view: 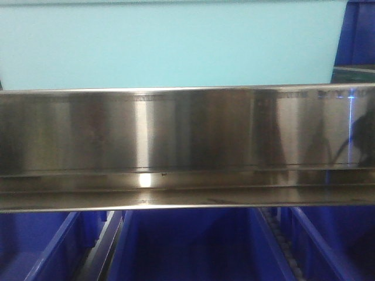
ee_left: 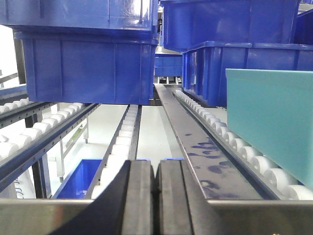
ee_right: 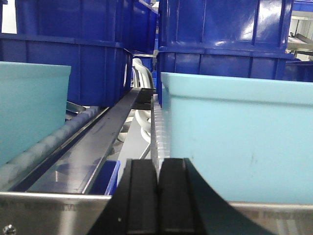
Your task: Move two blue bins to right shelf middle
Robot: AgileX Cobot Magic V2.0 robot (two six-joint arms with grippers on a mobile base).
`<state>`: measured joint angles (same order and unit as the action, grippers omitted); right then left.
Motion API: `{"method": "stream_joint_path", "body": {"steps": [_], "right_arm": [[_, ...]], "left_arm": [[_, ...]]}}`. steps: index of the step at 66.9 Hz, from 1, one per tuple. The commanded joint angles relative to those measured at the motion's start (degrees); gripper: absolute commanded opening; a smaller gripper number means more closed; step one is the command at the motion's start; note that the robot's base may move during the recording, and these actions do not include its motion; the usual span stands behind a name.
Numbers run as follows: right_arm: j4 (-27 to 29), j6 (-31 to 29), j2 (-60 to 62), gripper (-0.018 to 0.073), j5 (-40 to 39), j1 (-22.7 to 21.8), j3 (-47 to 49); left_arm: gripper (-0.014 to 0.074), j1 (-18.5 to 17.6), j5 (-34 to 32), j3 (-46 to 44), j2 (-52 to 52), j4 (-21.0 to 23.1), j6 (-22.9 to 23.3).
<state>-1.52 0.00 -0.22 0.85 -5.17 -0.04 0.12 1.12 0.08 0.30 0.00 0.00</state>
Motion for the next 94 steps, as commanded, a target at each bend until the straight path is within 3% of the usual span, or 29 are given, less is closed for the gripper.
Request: {"method": "stream_joint_path", "body": {"steps": [1, 53, 63, 71, 79, 94], "right_arm": [[0.2, 0.0, 0.2, -0.0163, -1.3, -0.3, 0.0], [0.2, 0.0, 0.2, -0.0163, -1.3, -0.3, 0.0], [0.2, 0.0, 0.2, -0.0163, -6.5, -0.3, 0.0], [0.2, 0.0, 0.2, -0.0163, -5.4, -0.3, 3.0], [0.2, 0.0, 0.1, -0.0163, 7.7, -0.3, 12.9], [0.5, 0.0, -10.6, -0.0163, 21.2, -0.3, 28.4]], "left_arm": [[-0.0111, 0.1, -0.7, -0.1, -0.3, 0.0, 0.0], [-0.0111, 0.1, -0.7, -0.1, -0.3, 0.0, 0.0], [-0.0111, 0.1, -3.6, -0.1, -0.3, 0.0, 0.0], [-0.0111, 0.1, 2.4, -5.5, -0.3, -1.1, 0.0], [-0.0111, 0.1, 11.4, -15.0, 1.3, -4.4, 0.0], [-0.0111, 0.1, 24.0, -31.6, 15.5, -4.4, 0.0]]}}
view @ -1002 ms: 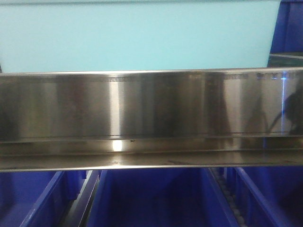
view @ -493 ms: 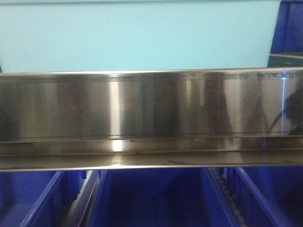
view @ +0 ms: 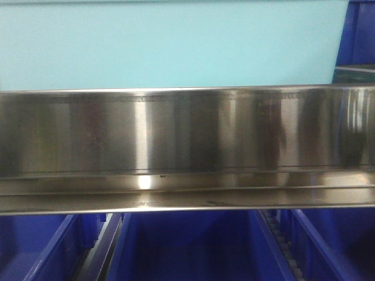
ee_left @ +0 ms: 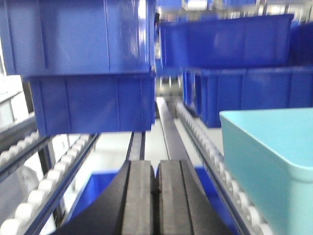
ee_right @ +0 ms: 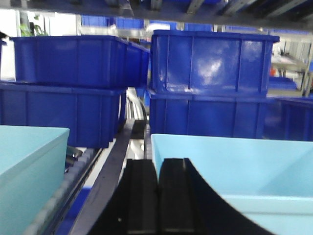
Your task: Move two blue bins to right shelf middle
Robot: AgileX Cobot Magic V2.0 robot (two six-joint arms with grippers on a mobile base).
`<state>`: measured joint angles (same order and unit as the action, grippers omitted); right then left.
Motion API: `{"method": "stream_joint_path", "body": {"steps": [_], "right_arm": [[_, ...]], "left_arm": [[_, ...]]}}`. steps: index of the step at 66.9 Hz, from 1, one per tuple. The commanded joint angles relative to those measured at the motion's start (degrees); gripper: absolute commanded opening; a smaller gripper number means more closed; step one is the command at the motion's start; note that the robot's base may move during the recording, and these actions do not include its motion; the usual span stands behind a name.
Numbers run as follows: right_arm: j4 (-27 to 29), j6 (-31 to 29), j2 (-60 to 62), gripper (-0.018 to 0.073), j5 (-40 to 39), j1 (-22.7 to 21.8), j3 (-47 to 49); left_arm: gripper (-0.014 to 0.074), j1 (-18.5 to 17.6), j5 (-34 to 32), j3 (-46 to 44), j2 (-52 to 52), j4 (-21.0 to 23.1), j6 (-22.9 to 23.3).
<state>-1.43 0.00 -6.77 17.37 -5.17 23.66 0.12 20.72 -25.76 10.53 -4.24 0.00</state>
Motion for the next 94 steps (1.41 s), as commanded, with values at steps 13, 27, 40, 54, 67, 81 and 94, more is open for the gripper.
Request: {"method": "stream_joint_path", "body": {"steps": [13, 27, 40, 54, 67, 81, 94], "right_arm": [[0.8, 0.0, -18.0, -0.0163, 13.8, -0.3, 16.8], [1.4, 0.0, -31.6, -0.0163, 17.8, -0.3, 26.9], [5.6, 0.0, -34.9, -0.0163, 14.8, -0.3, 27.1], [12.2, 0.0, -44.2, -0.0148, 15.9, 0.1, 29.3], [8.7, 7.4, -57.2, -0.0141, 21.2, 5.9, 39.9], [-8.4, 23.7, -67.3, -0.0141, 32.4, 18.1, 51.8], [-5.7, 23.9, -73.3, -0.0141, 36.0, 23.4, 59.2]], "left_arm": [[-0.0111, 0.1, 15.1, -20.8, 21.7, 0.8, 0.0], [-0.0111, 0.1, 24.5, -34.0, 36.1, 1.0, 0.0], [-0.0111, 0.1, 19.8, -35.0, 41.4, 1.0, 0.0], [-0.0111, -0.4, 17.5, -37.2, 48.7, 6.7, 3.6], [-0.0111, -8.6, 23.6, -47.5, 59.0, 2.3, 10.9], [-0.0111, -21.2, 28.8, -55.5, 67.0, -13.9, 30.6], [-0.0111, -23.2, 31.8, -60.6, 70.4, -11.3, 30.5]]}}
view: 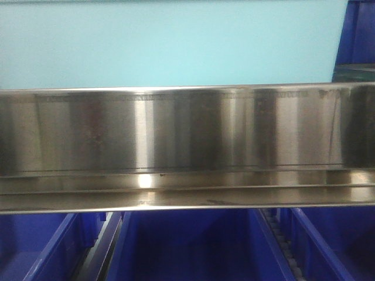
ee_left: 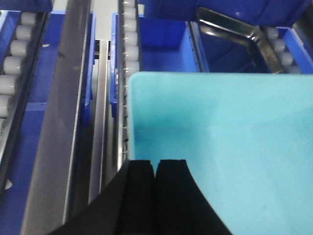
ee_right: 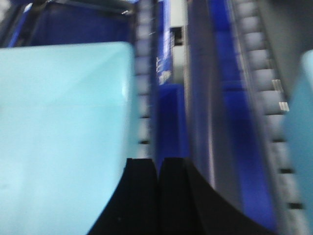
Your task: Move two blue bins to right shelf middle
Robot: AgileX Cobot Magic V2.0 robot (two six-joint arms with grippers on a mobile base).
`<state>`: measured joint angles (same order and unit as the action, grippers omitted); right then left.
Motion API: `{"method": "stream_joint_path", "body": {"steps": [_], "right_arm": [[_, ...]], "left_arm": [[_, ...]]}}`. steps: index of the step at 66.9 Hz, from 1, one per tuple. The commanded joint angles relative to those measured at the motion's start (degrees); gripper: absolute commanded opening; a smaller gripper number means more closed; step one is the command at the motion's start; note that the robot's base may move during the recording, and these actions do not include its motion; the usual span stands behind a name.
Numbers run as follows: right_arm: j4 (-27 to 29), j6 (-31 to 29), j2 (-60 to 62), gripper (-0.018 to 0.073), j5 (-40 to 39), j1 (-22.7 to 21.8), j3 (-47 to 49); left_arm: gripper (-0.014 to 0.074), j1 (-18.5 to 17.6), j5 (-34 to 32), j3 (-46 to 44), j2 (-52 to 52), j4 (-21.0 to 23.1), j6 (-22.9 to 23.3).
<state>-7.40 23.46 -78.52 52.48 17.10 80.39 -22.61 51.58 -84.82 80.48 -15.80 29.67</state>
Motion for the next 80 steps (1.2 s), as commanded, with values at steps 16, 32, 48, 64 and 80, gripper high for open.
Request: {"method": "stream_joint_path", "body": {"steps": [16, 32, 48, 64, 80], "right_arm": [[0.3, 0.2, -5.7, -0.0142, 3.2, 1.3, 6.3], [0.8, 0.0, -8.0, 0.0281, 4.1, 1.3, 6.4], [10.2, -6.2, -11.8, 0.0265, 6.8, -2.3, 6.4], [12.6, -8.7, -15.2, 0.0245, 7.2, -2.9, 6.4], [12.6, -8.7, -15.4, 0.0245, 7.3, -2.9, 6.4]], "left_arm": [[0.0032, 0.8, 2.4, -1.8, 0.9, 1.1, 0.8], [0.0374, 4.5, 5.5, -1.8, 2.6, 6.9, -1.1], [0.0325, 9.7, 8.7, -1.7, 7.5, 22.0, -13.8], [0.0325, 9.8, 9.7, -1.7, 11.2, 21.7, -14.7], [0.0325, 9.8, 10.6, -1.7, 11.9, 21.7, -14.7]]}}
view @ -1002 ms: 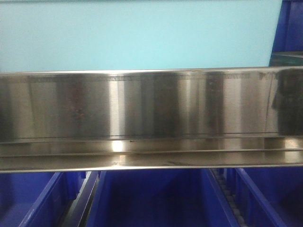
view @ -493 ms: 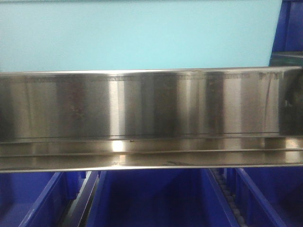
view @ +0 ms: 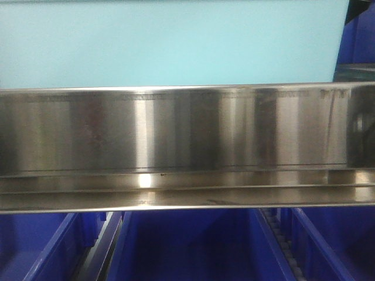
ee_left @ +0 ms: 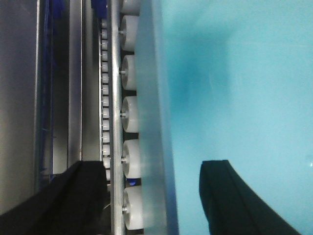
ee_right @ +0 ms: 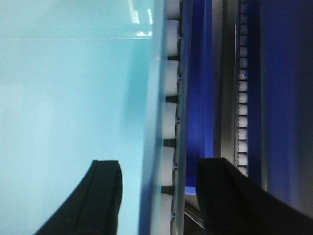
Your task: Move two blue bins to right shelf middle
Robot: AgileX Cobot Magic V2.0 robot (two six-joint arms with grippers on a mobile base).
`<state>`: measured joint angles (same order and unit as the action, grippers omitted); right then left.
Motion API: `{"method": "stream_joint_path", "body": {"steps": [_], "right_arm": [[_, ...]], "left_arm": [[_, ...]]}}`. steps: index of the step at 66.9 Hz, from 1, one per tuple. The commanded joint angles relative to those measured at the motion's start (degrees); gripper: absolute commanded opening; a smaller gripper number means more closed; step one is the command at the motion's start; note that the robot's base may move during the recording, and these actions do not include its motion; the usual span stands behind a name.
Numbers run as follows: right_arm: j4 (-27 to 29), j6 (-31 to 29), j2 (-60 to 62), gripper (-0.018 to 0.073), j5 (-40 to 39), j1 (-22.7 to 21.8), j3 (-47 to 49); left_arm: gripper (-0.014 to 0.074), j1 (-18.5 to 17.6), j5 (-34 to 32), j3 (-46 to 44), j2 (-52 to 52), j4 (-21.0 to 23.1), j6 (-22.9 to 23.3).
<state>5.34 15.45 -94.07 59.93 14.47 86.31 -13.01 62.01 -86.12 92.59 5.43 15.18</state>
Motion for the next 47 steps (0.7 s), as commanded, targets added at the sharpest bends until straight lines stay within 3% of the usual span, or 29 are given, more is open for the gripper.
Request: {"method": "stream_joint_path", "body": {"steps": [1, 11, 16, 23, 28, 47], "right_arm": [[-0.1, -0.7, 0.2, 0.0245, -0.2, -0.2, 0.5], [-0.1, -0.8, 0.2, 0.0183, -0.1, -0.2, 0.5], [-0.1, -1.6, 0.2, 0.0069, 0.1, -0.2, 0.5], [-0.1, -2.6, 0.2, -0.0161, 1.2, -0.1, 0.5], [-0.2, -2.6, 0.2, -0.0165, 1.4, -0.1, 0.5], [-0.4, -2.6, 0.2, -0.0167, 2.3, -0.1, 1.1]], "left_arm": [[0.0325, 0.2, 0.1, -0.4, -0.2, 0.5, -0.2], [0.0264, 0.2, 1.3, -0.4, -0.2, 0.5, -0.2], [0.0164, 0.2, 1.8, -0.4, -0.2, 0.5, -0.2], [-0.0007, 0.2, 2.2, -0.4, -0.2, 0.5, -0.2], [-0.0112, 0.2, 2.3, -0.4, -0.2, 0.7, -0.2], [-0.0111, -0.1, 3.6, -0.5, -0.5, 0.7, -0.2]]}}
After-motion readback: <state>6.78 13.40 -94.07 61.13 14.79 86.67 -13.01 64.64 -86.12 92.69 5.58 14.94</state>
